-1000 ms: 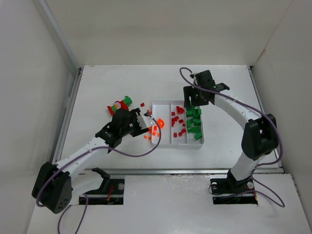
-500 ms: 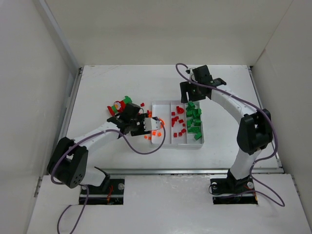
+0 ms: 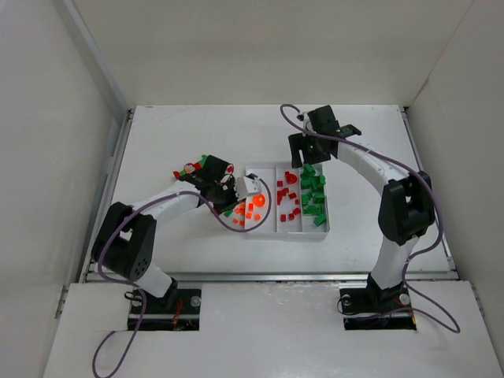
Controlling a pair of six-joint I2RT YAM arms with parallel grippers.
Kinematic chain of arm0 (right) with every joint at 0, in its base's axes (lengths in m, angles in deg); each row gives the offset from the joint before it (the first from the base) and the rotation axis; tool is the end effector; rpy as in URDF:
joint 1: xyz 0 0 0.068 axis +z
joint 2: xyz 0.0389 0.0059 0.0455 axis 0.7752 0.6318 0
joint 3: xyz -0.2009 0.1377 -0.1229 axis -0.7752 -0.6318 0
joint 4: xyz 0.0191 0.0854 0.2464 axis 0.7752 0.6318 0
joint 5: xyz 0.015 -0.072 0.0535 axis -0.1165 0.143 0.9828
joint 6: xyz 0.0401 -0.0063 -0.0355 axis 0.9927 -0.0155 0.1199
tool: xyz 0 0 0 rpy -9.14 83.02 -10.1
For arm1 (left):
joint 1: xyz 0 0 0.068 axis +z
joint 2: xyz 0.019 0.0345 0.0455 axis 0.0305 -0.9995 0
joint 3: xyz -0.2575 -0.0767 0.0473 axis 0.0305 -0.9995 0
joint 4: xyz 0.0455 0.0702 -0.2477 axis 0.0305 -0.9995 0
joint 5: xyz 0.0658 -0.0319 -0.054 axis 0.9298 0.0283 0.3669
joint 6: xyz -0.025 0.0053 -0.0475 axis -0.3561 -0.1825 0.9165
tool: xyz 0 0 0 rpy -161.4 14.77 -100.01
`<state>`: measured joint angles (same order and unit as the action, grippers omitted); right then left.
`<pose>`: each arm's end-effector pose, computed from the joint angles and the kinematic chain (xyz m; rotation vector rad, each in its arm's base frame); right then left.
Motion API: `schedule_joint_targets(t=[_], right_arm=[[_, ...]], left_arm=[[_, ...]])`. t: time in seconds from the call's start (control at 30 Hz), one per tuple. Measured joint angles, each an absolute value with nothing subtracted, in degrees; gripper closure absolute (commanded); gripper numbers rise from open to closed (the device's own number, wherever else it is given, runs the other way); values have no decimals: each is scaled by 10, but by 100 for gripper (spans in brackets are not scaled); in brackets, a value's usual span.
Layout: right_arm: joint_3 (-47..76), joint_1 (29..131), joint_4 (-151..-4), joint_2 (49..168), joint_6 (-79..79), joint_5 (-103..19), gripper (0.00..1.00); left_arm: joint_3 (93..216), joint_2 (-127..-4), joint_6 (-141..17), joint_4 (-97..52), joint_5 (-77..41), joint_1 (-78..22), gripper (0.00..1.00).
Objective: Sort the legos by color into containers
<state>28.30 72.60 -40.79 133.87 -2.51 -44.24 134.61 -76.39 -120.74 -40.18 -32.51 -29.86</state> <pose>0.3790 0.1550 0.2644 -0.4180 2.5017 0.2985 0.2657 -0.1575 0.2047 1.5846 1.7861 -0.3311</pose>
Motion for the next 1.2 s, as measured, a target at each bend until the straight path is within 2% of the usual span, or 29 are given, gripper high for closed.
schedule_joint_targets(t=[0.2,0.3,0.43,0.5,0.57,0.77,1.2], right_arm=[[283,726,-406,1346,-27,-442,23],[284,726,-404,1348,-28,-443,23],[284,726,-404,1348,-28,-443,22],[284,726,-404,1348,-28,-443,22],[284,726,-403,1348,-28,-443,22],[295,726,-401,1349,-28,-442,22],[296,726,-398,1351,-29,-443,21]], left_arm=[[1383,-841,-1199,-444,-322,-302,88],[1408,-856,-1195,-448,-320,-302,83],[1405,-856,-1193,-452,-317,-302,63],[1399,-856,-1189,-453,-316,-302,57],[1390,-855,-1186,-454,-312,-302,55],[1363,-833,-1177,-459,-309,-302,61],[1353,-829,-1180,-459,-292,-302,63]])
